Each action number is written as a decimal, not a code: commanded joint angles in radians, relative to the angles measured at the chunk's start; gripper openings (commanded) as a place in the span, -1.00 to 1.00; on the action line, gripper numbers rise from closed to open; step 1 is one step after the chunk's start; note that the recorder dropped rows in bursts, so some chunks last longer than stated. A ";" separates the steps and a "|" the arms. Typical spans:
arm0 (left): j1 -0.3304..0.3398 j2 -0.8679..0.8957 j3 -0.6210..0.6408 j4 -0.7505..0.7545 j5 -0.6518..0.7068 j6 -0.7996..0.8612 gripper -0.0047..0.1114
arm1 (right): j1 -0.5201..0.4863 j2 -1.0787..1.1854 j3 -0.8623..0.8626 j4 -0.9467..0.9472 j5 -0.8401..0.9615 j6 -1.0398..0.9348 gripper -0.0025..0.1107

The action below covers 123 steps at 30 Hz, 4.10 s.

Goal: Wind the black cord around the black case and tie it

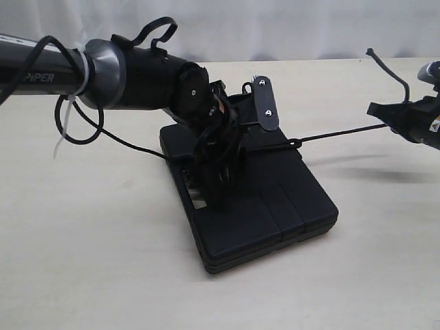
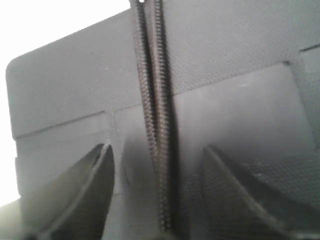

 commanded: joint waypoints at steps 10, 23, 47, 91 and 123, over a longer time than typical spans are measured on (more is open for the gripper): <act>0.000 0.067 0.021 0.035 0.162 0.077 -0.92 | -0.012 -0.001 -0.003 0.016 -0.014 -0.005 -0.89; 0.035 0.114 0.021 0.068 0.207 0.074 -0.92 | -0.012 0.018 -0.003 0.100 0.002 -0.096 -0.89; 0.035 0.092 0.019 0.064 0.138 0.017 -0.88 | 0.077 -0.172 -0.054 -0.058 0.289 -0.094 0.30; -0.225 -0.200 0.105 -0.341 0.384 -0.054 -0.92 | 0.377 -0.194 -0.104 0.743 0.982 -1.106 -0.89; -0.258 -0.078 0.217 0.299 0.159 -0.775 -0.92 | 0.377 -0.131 -0.104 0.743 0.808 -1.166 -0.82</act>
